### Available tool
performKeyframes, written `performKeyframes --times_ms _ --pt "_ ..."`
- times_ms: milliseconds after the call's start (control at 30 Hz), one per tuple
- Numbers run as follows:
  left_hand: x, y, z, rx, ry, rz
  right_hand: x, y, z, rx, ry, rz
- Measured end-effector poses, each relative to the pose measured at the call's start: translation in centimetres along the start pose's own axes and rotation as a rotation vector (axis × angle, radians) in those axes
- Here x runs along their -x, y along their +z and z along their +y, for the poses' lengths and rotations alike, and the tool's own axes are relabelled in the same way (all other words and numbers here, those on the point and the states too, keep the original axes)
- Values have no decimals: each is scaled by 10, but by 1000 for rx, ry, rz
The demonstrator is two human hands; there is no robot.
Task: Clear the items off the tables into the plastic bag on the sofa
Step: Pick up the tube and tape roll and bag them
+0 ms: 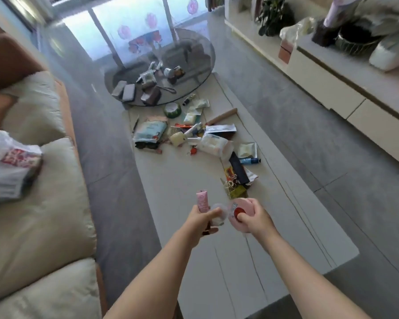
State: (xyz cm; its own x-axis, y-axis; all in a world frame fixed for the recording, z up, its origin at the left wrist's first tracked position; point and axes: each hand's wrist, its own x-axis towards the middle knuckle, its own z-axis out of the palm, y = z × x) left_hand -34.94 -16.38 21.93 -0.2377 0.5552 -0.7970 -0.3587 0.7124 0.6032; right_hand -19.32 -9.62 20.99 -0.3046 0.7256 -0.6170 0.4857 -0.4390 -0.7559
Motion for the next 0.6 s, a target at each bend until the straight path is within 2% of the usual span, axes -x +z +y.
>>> performKeyframes --times_ms 233,600 --pt "86 -141 16 209 89 82 66 117 -94 108 -112 -46" --pt "179 -401 -3 302 158 270 141 363 -190 206 -244 -171"
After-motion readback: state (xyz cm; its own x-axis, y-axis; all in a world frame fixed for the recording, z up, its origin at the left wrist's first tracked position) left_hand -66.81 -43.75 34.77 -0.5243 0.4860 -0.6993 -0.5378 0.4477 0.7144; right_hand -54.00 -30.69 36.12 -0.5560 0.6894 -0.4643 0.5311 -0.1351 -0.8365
